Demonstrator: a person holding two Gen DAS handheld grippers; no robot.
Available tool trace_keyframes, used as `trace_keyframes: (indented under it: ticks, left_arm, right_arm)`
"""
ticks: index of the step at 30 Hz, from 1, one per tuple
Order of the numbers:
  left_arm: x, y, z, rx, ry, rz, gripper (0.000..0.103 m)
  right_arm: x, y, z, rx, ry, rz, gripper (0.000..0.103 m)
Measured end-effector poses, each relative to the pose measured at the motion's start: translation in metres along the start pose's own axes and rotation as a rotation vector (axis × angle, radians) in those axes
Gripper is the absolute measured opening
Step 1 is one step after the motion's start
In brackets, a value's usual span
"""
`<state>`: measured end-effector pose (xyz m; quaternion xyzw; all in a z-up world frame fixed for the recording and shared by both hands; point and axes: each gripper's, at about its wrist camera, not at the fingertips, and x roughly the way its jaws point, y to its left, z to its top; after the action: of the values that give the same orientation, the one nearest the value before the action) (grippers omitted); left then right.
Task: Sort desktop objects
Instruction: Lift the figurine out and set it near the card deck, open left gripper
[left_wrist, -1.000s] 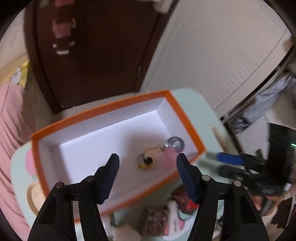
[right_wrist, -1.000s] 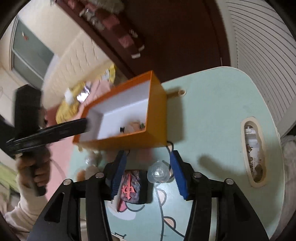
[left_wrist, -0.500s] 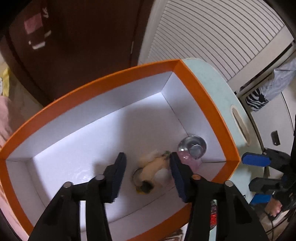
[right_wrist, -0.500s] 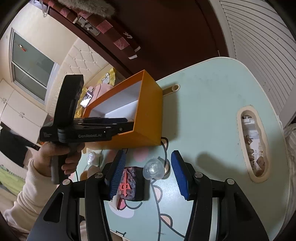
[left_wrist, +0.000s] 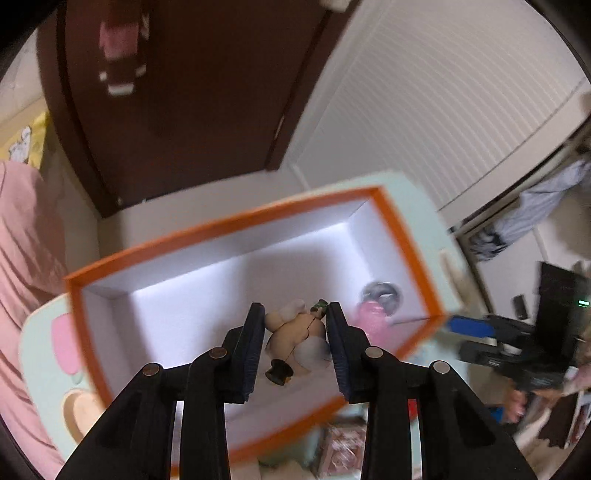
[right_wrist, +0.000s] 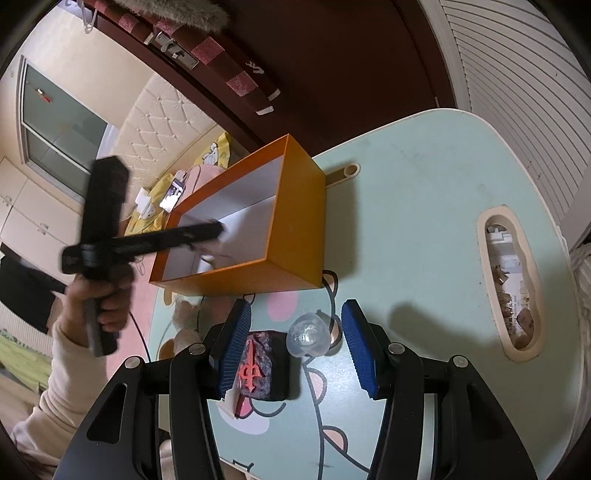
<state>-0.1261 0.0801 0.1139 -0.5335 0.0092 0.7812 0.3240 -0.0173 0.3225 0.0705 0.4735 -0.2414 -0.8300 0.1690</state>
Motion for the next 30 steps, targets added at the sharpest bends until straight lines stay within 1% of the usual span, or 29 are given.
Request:
trace_keyframes:
  ticks: [2, 4, 8, 9, 11, 15, 18, 21, 22, 23, 24, 25, 26, 27, 28, 29, 30]
  left_arm:
    - [-0.022, -0.006, -0.009, -0.003, -0.029, -0.035, 0.032]
    - [-0.033, -0.01, -0.018, -0.011, -0.038, -0.064, 0.032]
    - [-0.04, -0.021, -0.047, 0.001, -0.016, -0.112, 0.032]
    - [-0.039, -0.022, -0.055, 0.005, -0.017, -0.107, 0.032]
    - [-0.029, -0.023, -0.065, 0.014, -0.024, -0.07, 0.032]
    - [-0.005, -0.01, -0.08, -0.027, -0.006, -0.052, 0.032]
    - [-0.003, -0.005, -0.085, -0.039, -0.048, -0.007, 0.032]
    - [-0.007, -0.003, -0.089, -0.035, -0.099, 0.015, 0.032]
    - [-0.006, -0.005, -0.09, -0.021, -0.106, 0.019, 0.032]
    - [-0.004, -0.007, -0.091, -0.003, -0.097, 0.021, 0.033]
    - [-0.001, -0.01, -0.093, 0.009, -0.083, 0.021, 0.037]
    - [0.001, -0.011, -0.096, 0.016, -0.079, 0.019, 0.046]
    - [0.001, -0.012, -0.099, 0.023, -0.088, 0.015, 0.051]
    - [0.0, -0.013, -0.103, 0.029, -0.109, 0.011, 0.059]
    - [-0.003, -0.014, -0.108, 0.029, -0.137, 0.009, 0.062]
    - [-0.006, -0.012, -0.113, 0.016, -0.171, 0.007, 0.063]
    - [-0.01, -0.009, -0.117, -0.003, -0.203, 0.003, 0.064]
  right_arm:
    - [0.0, 0.0, 0.0, 0.0, 0.0, -0.001, 0.053]
    - [0.0, 0.0, 0.0, -0.003, 0.001, -0.001, 0.053]
    - [0.001, 0.003, -0.002, -0.007, 0.005, 0.0, 0.053]
    - [0.002, 0.003, -0.003, -0.01, 0.008, 0.001, 0.053]
    - [0.003, 0.005, -0.003, -0.015, 0.013, 0.001, 0.053]
    - [0.003, 0.009, -0.005, -0.027, 0.016, 0.0, 0.053]
    - [0.002, 0.011, -0.005, -0.034, 0.016, -0.002, 0.053]
    - [0.001, 0.015, -0.003, -0.04, 0.015, -0.001, 0.053]
    - [0.0, 0.017, -0.002, -0.043, 0.016, 0.002, 0.053]
    - [-0.001, 0.02, 0.001, -0.05, 0.018, 0.01, 0.053]
    - [-0.002, 0.023, 0.004, -0.057, 0.021, 0.017, 0.053]
    - [-0.003, 0.028, 0.007, -0.069, 0.025, 0.02, 0.053]
    - [-0.005, 0.036, 0.013, -0.097, 0.032, 0.01, 0.053]
    - [-0.006, 0.044, 0.018, -0.125, 0.04, -0.001, 0.053]
    - [-0.006, 0.053, 0.024, -0.161, 0.059, -0.018, 0.055]
    - [-0.003, 0.067, 0.033, -0.211, 0.096, -0.044, 0.058]
    - [0.001, 0.077, 0.041, -0.241, 0.134, -0.069, 0.066]
